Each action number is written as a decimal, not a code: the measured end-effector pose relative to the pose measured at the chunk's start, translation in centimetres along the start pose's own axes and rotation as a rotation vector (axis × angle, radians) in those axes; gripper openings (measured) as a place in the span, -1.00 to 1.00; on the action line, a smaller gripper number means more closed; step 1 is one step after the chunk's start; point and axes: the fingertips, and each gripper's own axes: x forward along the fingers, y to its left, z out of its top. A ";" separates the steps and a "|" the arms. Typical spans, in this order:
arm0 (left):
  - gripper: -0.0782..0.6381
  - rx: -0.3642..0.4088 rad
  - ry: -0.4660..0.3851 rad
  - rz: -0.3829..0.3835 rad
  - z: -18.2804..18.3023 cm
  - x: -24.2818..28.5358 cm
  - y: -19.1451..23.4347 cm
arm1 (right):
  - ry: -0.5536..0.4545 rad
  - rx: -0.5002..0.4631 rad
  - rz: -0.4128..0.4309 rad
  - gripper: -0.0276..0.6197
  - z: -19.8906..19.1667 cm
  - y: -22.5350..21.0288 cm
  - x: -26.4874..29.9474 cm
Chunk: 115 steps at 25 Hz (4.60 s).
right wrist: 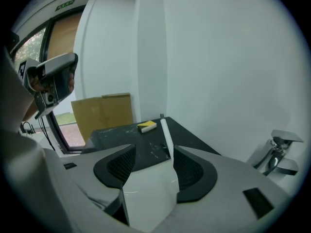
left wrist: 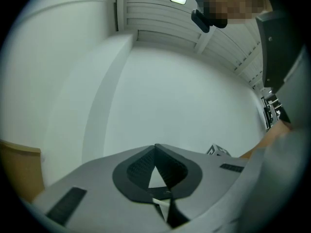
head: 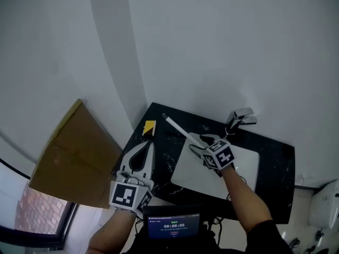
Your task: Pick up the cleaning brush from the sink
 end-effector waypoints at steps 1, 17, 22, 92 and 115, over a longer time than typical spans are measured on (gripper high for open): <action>-0.79 -0.001 0.003 -0.008 -0.6 0.8 0.4 | 0.029 -0.012 0.002 -0.16 -0.6 -0.9 1.5; -0.79 0.016 0.088 -0.024 -10.4 7.8 5.0 | 0.226 -0.123 0.022 -0.59 -9.6 -8.4 16.3; -0.79 0.014 0.082 -0.008 -11.1 7.9 5.7 | 0.199 -0.157 0.023 -0.63 -9.6 -8.2 16.5; -0.79 -0.021 0.086 -0.320 15.4 -46.6 -58.9 | -0.525 0.222 -0.583 -0.65 -27.5 39.1 -85.1; -0.79 -0.083 0.197 -0.287 14.5 -49.5 -57.8 | -0.583 0.185 -0.682 -0.65 -27.9 42.3 -86.5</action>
